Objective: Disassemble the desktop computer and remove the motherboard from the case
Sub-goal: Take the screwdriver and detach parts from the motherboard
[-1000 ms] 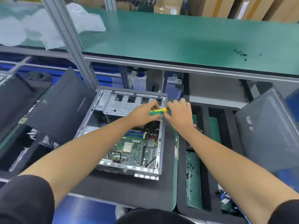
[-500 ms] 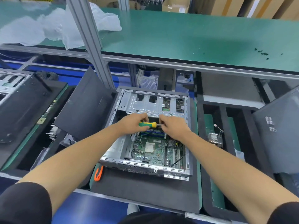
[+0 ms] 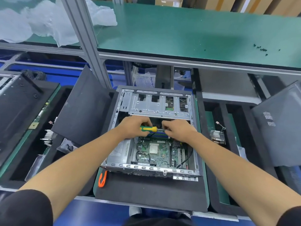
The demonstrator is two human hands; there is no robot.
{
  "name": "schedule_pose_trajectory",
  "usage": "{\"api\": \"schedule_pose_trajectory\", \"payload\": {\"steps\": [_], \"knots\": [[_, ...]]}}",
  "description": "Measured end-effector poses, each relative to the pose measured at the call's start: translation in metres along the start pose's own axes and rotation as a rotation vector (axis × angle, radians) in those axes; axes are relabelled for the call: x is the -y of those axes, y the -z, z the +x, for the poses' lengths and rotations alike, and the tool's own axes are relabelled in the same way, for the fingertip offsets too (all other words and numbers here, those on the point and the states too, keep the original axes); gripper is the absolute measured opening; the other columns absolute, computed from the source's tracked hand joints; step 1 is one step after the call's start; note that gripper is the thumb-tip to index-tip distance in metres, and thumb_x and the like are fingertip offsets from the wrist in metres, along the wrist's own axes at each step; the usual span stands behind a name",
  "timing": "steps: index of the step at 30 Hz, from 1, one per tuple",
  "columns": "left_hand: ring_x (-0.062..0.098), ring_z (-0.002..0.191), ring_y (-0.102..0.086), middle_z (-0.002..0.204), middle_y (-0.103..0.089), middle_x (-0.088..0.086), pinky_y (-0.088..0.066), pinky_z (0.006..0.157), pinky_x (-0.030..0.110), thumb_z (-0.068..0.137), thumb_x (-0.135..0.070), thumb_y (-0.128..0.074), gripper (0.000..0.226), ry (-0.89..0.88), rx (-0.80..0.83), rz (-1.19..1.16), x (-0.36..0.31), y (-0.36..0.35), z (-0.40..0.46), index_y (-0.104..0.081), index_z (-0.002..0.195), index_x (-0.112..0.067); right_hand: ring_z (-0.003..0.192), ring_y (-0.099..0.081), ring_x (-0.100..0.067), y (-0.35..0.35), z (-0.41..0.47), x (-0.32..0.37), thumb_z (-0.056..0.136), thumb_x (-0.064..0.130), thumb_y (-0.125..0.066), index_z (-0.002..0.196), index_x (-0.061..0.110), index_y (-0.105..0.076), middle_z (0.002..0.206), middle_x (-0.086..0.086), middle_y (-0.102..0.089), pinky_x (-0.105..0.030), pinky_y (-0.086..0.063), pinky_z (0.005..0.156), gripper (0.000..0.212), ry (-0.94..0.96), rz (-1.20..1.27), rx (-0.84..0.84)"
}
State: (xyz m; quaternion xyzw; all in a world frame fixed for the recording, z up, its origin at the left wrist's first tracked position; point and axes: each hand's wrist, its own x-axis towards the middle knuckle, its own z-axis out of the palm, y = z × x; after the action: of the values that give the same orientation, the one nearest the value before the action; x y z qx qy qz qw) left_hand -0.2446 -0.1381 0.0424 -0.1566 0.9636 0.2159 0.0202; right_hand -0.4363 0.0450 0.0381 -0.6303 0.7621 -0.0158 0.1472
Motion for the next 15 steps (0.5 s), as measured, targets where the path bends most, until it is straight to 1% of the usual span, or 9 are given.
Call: {"api": "schedule_pose_trajectory", "payload": {"steps": [2, 4, 5, 7, 8, 10, 12, 13, 15], "knots": [[0.0, 0.085, -0.058, 0.092, -0.062, -0.027, -0.043, 0.068, 0.027, 0.077, -0.052, -0.07, 0.033, -0.015, 0.019, 0.009, 0.0, -0.001, 0.001, -0.058, 0.107, -0.048, 0.059, -0.049, -0.015, -0.001, 0.0, 0.001, 0.097, 0.035, -0.045, 0.089, 0.034, -0.035, 0.066, 0.005, -0.053, -0.034, -0.03, 0.05, 0.013, 0.008, -0.04, 0.011], [0.0, 0.088, -0.059, 0.097, -0.065, -0.026, -0.046, 0.072, 0.026, 0.08, -0.053, -0.071, 0.034, -0.044, 0.026, -0.01, -0.001, -0.001, 0.002, -0.059, 0.111, -0.047, 0.06, -0.051, -0.019, -0.001, 0.002, 0.004, 0.095, 0.035, -0.047, 0.091, 0.035, -0.034, 0.067, 0.006, -0.054, -0.033, -0.028, 0.05, 0.014, 0.01, -0.046, 0.018], [-0.003, 0.09, -0.059, 0.101, -0.066, -0.027, -0.047, 0.074, 0.022, 0.081, -0.054, -0.073, 0.036, -0.061, 0.031, -0.042, -0.001, -0.001, 0.002, -0.059, 0.113, -0.047, 0.063, -0.054, -0.02, -0.002, 0.003, 0.007, 0.093, 0.036, -0.05, 0.095, 0.036, -0.035, 0.071, 0.006, -0.057, -0.033, -0.032, 0.051, 0.015, 0.01, -0.031, 0.021], [-0.006, 0.092, -0.059, 0.106, -0.067, -0.027, -0.046, 0.075, 0.017, 0.081, -0.054, -0.075, 0.038, -0.09, 0.055, -0.102, -0.001, -0.001, 0.001, -0.058, 0.114, -0.045, 0.067, -0.057, -0.019, -0.006, 0.005, 0.016, 0.089, 0.04, -0.057, 0.108, 0.034, -0.036, 0.079, 0.006, -0.062, -0.034, -0.042, 0.055, 0.029, -0.007, 0.021, 0.033], [-0.005, 0.091, -0.06, 0.105, -0.067, -0.025, -0.047, 0.075, 0.019, 0.081, -0.053, -0.076, 0.037, -0.102, 0.071, -0.112, -0.001, -0.001, 0.001, -0.057, 0.112, -0.044, 0.065, -0.056, -0.017, -0.009, 0.006, 0.021, 0.088, 0.043, -0.06, 0.112, 0.032, -0.035, 0.079, 0.006, -0.06, -0.034, -0.042, 0.054, 0.036, -0.012, 0.033, 0.042], [-0.001, 0.087, -0.059, 0.098, -0.066, -0.023, -0.049, 0.072, 0.027, 0.082, -0.052, -0.076, 0.033, -0.123, 0.079, -0.117, -0.001, -0.002, 0.001, -0.054, 0.104, -0.041, 0.058, -0.049, -0.01, -0.017, 0.009, 0.03, 0.088, 0.048, -0.061, 0.112, 0.031, -0.032, 0.072, 0.008, -0.053, -0.032, -0.034, 0.048, 0.041, -0.013, 0.017, 0.04], [-0.001, 0.086, -0.058, 0.092, -0.064, -0.023, -0.046, 0.069, 0.026, 0.082, -0.048, -0.077, 0.031, -0.137, 0.054, -0.178, 0.0, -0.003, 0.001, -0.054, 0.1, -0.038, 0.057, -0.046, -0.009, -0.024, 0.013, 0.037, 0.089, 0.049, -0.059, 0.108, 0.031, -0.031, 0.07, 0.01, -0.047, -0.032, -0.029, 0.048, 0.038, -0.046, 0.016, 0.034], [-0.002, 0.088, -0.059, 0.093, -0.064, -0.022, -0.047, 0.07, 0.024, 0.082, -0.045, -0.079, 0.03, -0.145, 0.046, -0.235, 0.001, -0.002, 0.001, -0.056, 0.1, -0.037, 0.06, -0.049, -0.013, -0.026, 0.015, 0.039, 0.09, 0.046, -0.058, 0.105, 0.031, -0.032, 0.071, 0.011, -0.046, -0.033, -0.03, 0.05, 0.034, -0.071, 0.039, 0.044], [-0.001, 0.092, -0.061, 0.099, -0.065, -0.021, -0.051, 0.076, 0.02, 0.079, -0.042, -0.083, 0.034, -0.159, 0.051, -0.34, 0.004, -0.001, 0.001, -0.059, 0.103, -0.036, 0.071, -0.055, -0.022, -0.029, 0.015, 0.041, 0.092, 0.038, -0.053, 0.101, 0.031, -0.035, 0.078, 0.009, -0.05, -0.035, -0.035, 0.057, 0.022, -0.104, 0.098, 0.077]]}}
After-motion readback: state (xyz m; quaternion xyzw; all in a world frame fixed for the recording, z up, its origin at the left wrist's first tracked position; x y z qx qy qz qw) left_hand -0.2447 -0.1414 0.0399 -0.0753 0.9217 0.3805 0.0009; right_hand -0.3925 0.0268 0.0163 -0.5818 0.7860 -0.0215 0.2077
